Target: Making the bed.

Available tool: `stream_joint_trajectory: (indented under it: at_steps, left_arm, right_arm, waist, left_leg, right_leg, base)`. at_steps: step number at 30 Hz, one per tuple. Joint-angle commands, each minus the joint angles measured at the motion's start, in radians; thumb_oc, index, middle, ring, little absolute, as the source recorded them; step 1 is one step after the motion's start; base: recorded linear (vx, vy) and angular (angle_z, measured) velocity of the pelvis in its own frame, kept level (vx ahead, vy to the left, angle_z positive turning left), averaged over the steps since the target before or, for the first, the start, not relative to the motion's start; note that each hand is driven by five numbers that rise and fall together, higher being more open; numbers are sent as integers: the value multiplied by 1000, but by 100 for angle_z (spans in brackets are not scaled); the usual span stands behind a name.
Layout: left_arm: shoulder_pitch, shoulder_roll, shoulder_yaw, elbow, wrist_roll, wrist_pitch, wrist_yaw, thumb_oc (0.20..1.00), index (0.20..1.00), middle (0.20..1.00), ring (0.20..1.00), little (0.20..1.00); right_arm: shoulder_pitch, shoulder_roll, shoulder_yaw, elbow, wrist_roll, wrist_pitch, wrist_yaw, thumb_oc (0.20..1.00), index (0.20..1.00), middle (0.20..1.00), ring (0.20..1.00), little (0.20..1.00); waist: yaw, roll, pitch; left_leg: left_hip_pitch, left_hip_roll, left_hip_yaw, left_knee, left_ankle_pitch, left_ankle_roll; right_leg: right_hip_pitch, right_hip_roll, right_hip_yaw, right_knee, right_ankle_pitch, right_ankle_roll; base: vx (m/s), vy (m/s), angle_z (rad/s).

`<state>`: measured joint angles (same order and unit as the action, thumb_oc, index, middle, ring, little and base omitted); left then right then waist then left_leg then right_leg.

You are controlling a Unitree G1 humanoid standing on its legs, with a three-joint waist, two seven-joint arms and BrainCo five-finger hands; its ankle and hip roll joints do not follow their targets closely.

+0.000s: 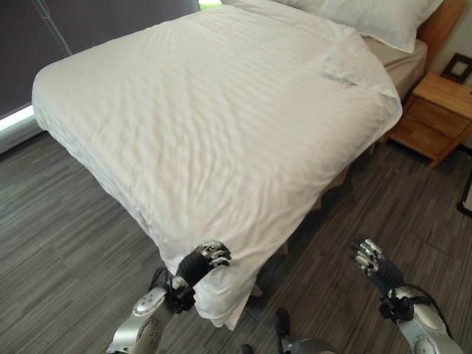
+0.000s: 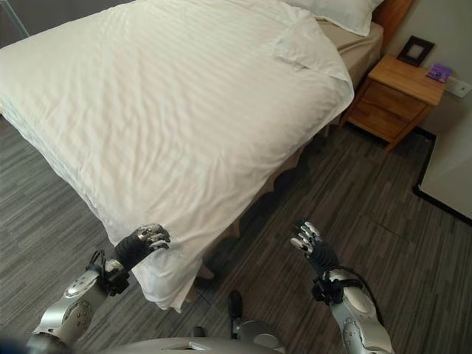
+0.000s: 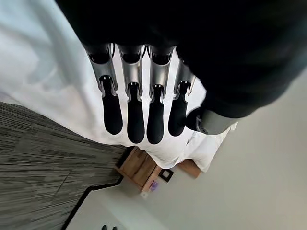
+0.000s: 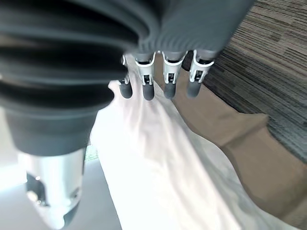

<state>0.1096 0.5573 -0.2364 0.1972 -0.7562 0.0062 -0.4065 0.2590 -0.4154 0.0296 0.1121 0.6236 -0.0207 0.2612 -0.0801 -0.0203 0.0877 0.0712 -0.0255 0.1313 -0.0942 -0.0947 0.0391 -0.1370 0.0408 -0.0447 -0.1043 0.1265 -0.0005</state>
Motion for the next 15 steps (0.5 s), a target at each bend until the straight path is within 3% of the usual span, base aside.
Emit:
stream_joint_trajectory:
  at_steps: [1,10,15]
  left_arm:
    - [-44,45,4,33,67,-44,-38,200,200,200,200,200]
    - [-57,94,26,69,134,-65,-37,200,200,200,200,200]
    - [-231,109,-20,246,206,-92,7,200,200,200,200,200]
  right_arm:
    - [-17,-16,-9,-49,35,-32,8,1000,1000,1000,1000,1000]
    - [-6,-43,-3,-49,33,-18,36,1000,1000,1000,1000,1000]
    - [-61,-74,34,-42,35,-15,34,1000,1000,1000,1000,1000]
  waist:
    - [-13,-3,-2]
    - [-16,-2,18]
    - [-36,-16,58]
  left_leg:
    - [-56,-13,15,7,34,-6]
    - [-93,-14,21,7,42,-5]
    - [-167,-11,28,7,64,-8]
  right_leg:
    - [106,-18,-21,17,-128,67]
    - [68,-20,-17,17,-112,73]
    - [-9,-17,-6,17,-86,73]
  base:
    - [-15,37,-2]
    - [-6,10,-1]
    - [-99,10,-14]
